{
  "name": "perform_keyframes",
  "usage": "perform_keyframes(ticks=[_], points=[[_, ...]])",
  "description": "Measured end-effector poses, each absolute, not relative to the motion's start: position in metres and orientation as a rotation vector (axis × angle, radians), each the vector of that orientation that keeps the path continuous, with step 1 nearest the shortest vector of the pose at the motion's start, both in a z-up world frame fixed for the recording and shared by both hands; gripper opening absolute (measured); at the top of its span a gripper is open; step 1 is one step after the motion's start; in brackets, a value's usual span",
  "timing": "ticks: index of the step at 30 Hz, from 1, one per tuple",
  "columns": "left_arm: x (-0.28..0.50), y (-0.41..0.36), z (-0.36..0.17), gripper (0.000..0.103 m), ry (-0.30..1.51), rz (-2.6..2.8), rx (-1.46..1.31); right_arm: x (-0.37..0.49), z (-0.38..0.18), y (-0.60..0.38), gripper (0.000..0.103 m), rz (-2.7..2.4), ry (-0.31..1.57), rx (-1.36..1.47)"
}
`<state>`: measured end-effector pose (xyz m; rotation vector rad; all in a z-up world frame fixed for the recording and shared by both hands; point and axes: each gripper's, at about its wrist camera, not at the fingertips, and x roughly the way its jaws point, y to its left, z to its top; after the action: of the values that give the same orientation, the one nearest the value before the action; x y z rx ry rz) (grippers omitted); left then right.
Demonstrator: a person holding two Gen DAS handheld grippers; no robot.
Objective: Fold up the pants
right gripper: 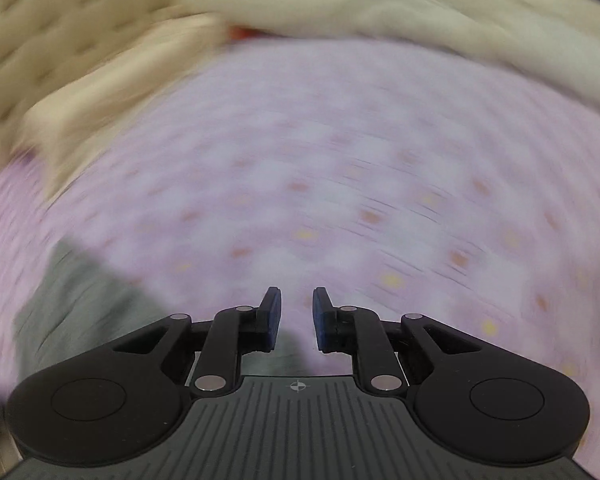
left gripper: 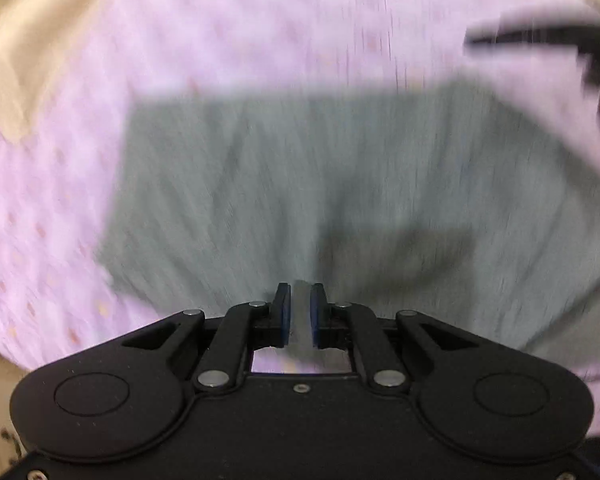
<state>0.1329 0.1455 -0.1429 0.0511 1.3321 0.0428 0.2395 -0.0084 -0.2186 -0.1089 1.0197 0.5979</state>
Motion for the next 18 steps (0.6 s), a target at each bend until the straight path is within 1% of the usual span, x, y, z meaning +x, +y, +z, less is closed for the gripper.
perform_keyframes(ticks=[1,2,4,7,9,10,11,14,18], points=[[0.140,0.147,-0.133,0.021,1.281,0.057,0.065,0.231,-0.217,0.001,0.017,0.650,1.018,-0.139],[0.149,0.149,-0.128,0.023,1.249,0.076,0.069,0.222,-0.219,0.013,0.017,0.694,1.019,-0.182],[0.171,0.157,-0.131,0.023,1.228,0.118,0.046,0.205,-0.227,0.032,0.017,0.742,1.024,-0.278],[0.202,0.174,-0.155,0.023,1.269,0.184,-0.001,0.190,-0.248,0.044,0.017,0.725,1.085,-0.404],[0.213,0.190,-0.183,0.027,1.365,0.247,0.011,0.180,-0.258,0.036,0.017,0.684,1.104,-0.465],[0.215,0.200,-0.195,0.023,1.402,0.262,-0.009,0.172,-0.258,0.026,0.017,0.674,1.090,-0.468],[0.214,0.207,-0.197,0.017,1.400,0.263,-0.035,0.166,-0.256,0.017,0.017,0.661,1.095,-0.473],[0.213,0.217,-0.194,0.017,1.403,0.245,-0.080,0.150,-0.250,-0.008,0.016,0.614,1.135,-0.476],[0.218,0.209,-0.194,0.016,1.431,0.245,-0.024,0.134,-0.244,-0.040,0.016,0.564,1.215,-0.428]])
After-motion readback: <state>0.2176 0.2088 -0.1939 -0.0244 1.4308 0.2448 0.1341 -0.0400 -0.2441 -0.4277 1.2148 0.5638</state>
